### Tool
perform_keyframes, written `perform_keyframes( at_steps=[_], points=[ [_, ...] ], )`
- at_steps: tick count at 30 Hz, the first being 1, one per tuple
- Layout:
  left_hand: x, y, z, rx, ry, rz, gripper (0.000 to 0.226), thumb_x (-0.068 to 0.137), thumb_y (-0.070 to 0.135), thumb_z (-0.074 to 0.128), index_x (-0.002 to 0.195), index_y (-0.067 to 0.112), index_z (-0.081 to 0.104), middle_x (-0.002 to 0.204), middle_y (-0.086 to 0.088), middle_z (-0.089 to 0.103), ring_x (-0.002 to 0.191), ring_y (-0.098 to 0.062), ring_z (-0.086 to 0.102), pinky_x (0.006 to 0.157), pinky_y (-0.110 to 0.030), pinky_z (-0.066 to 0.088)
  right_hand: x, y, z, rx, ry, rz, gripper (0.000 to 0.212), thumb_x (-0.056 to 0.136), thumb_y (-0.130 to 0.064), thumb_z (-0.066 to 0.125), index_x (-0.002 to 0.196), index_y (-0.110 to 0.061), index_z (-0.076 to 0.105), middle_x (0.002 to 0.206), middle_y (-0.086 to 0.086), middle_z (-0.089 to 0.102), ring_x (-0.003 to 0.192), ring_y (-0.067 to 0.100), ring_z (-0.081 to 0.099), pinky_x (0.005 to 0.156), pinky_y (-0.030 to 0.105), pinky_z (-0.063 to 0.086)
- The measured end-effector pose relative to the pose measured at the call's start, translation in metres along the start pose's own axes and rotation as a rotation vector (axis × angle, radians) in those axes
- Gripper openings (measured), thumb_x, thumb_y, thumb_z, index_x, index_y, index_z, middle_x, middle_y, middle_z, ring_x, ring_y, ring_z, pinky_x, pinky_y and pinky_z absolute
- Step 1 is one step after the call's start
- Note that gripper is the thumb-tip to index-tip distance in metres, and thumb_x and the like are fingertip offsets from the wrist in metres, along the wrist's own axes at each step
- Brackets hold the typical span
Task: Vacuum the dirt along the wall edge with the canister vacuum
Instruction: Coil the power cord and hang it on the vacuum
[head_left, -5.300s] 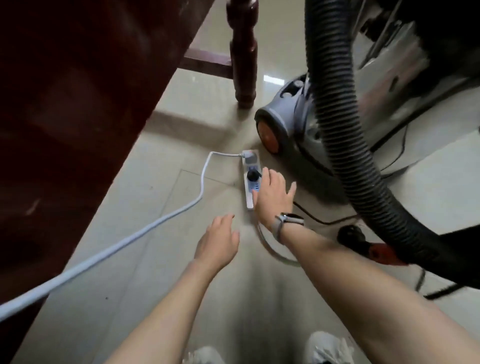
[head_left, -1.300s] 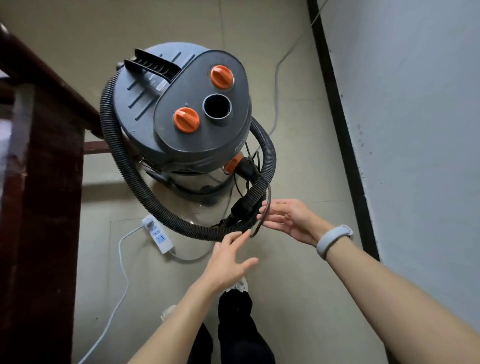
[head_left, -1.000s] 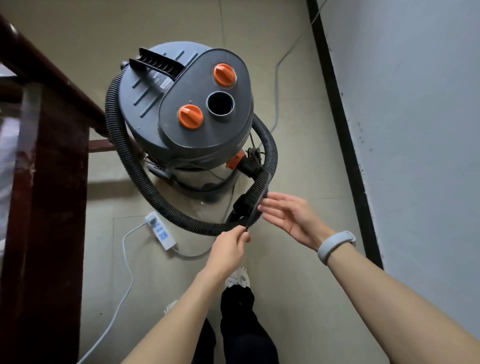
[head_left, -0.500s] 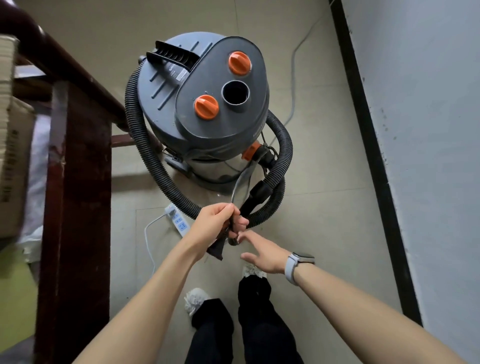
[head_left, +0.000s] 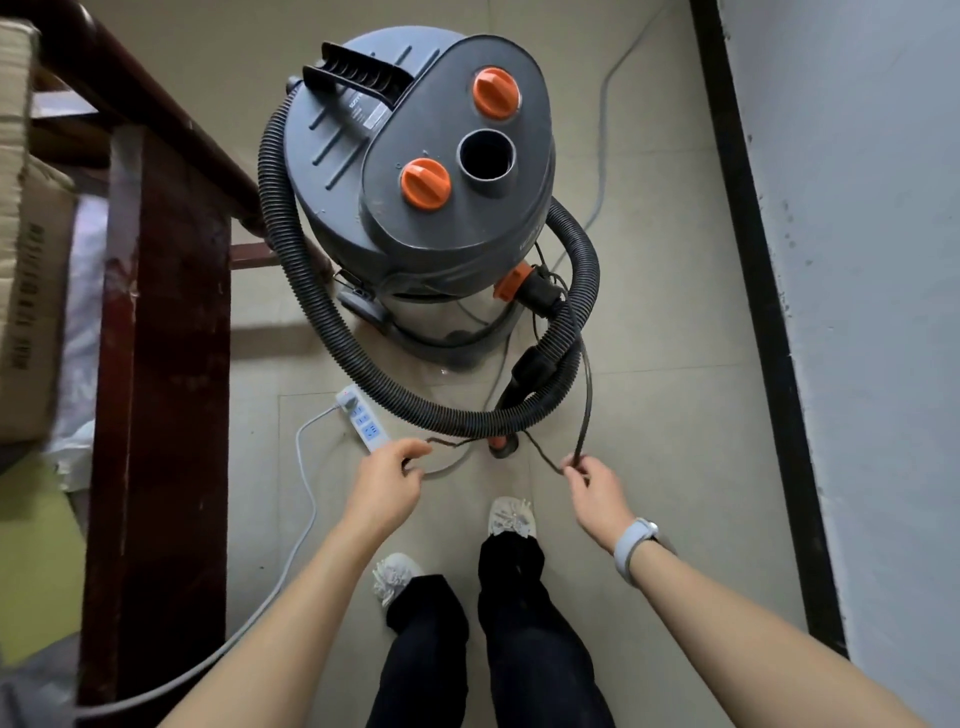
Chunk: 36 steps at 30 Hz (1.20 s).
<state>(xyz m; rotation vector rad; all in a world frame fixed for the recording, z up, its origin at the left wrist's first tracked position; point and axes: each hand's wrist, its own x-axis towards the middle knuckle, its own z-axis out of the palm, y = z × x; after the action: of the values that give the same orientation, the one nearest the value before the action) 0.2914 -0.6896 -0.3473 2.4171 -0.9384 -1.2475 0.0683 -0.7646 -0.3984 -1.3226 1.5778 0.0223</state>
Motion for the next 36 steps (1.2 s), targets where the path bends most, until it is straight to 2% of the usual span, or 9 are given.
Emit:
perform_keyframes(
  at_steps=[4,9,13,17,20,25,31,34,36],
  points=[
    [0.01,-0.038,0.027,0.177,-0.13,-0.012,0.027,0.094,0.015,0.051,0.118,0.016,0.063,0.123,0.0,0.06,0.102,-0.015,0.059,0.091,-0.024,0.04,0.031,0.01,0.005,0.031,0.078,0.026,0.017,0.096,-0.002,0.044,0.1,-0.002,0.061,0.1,0.019,0.065,0.096,0.035,0.059,0.073,0.029,0.042],
    [0.033,-0.07,0.074,0.337,-0.141,0.057,0.032,0.096,0.025,0.047,0.126,0.021,0.059,0.131,0.004,0.053,0.122,-0.016,0.049,0.102,-0.032,0.034,0.069,0.037,0.026,-0.084,0.111,0.008,0.021,0.095,-0.003,0.039,0.103,-0.005,0.058,0.1,0.02,0.064,0.084,0.037,0.056,0.059,0.032,0.031],
    [0.035,-0.086,0.107,0.464,-0.324,0.037,0.037,0.097,0.033,0.045,0.132,0.024,0.053,0.135,0.003,0.049,0.126,-0.019,0.046,0.105,-0.033,0.032,0.08,0.067,0.031,-0.43,-0.003,0.091,0.024,0.092,0.0,0.032,0.107,-0.005,0.05,0.1,0.022,0.06,0.075,0.031,0.048,0.06,0.029,0.03],
    [0.024,-0.096,0.121,0.466,-0.578,-0.071,0.037,0.094,0.033,0.05,0.125,0.016,0.059,0.126,-0.003,0.061,0.119,-0.022,0.054,0.098,-0.03,0.042,0.079,0.071,0.021,-0.672,-0.17,0.134,0.021,0.091,-0.001,0.037,0.109,-0.002,0.047,0.108,0.023,0.059,0.097,0.038,0.057,0.067,0.03,0.036],
    [0.01,-0.097,0.119,0.447,-0.614,-0.091,0.043,0.093,0.034,0.051,0.133,0.018,0.052,0.132,-0.004,0.058,0.123,-0.022,0.052,0.102,-0.033,0.041,0.07,0.051,0.007,-0.732,-0.307,0.104,0.014,0.088,-0.002,0.041,0.099,-0.006,0.049,0.103,0.021,0.065,0.095,0.036,0.061,0.068,0.031,0.041],
    [-0.001,-0.075,0.112,0.459,-0.53,0.035,0.066,0.092,0.038,0.053,0.149,0.027,0.022,0.154,0.001,0.027,0.141,-0.021,0.026,0.115,-0.044,0.021,0.034,0.003,-0.031,-0.026,-0.493,0.191,0.015,0.097,-0.001,0.038,0.085,-0.005,0.045,0.065,0.01,0.064,0.046,0.018,0.062,0.053,0.027,0.054],
    [-0.02,-0.009,0.13,-0.095,-0.533,0.273,0.073,0.095,0.024,0.054,0.149,0.034,0.007,0.158,0.009,-0.003,0.145,-0.015,-0.012,0.114,-0.028,0.001,0.0,-0.047,-0.082,0.59,-0.472,0.113,0.019,0.099,-0.01,0.041,0.081,-0.009,0.049,0.063,0.004,0.069,0.055,0.018,0.068,0.049,0.018,0.053],
    [-0.026,0.021,0.124,-0.344,-0.411,0.276,0.047,0.099,0.019,0.047,0.14,0.036,0.03,0.151,0.015,0.022,0.143,-0.007,0.002,0.109,-0.016,0.015,-0.005,-0.06,-0.095,0.742,-0.472,0.099,0.02,0.099,-0.012,0.039,0.081,-0.01,0.05,0.062,0.002,0.068,0.054,0.018,0.068,0.047,0.016,0.052],
    [-0.026,0.036,0.11,-0.226,-0.345,0.328,0.023,0.1,0.017,0.042,0.117,0.019,0.058,0.126,0.008,0.057,0.131,-0.012,0.044,0.099,-0.017,0.035,-0.008,-0.065,-0.098,0.819,-0.443,0.069,0.021,0.099,-0.014,0.038,0.085,-0.009,0.053,0.065,0.003,0.07,0.057,0.018,0.069,0.049,0.016,0.053]
  ],
)
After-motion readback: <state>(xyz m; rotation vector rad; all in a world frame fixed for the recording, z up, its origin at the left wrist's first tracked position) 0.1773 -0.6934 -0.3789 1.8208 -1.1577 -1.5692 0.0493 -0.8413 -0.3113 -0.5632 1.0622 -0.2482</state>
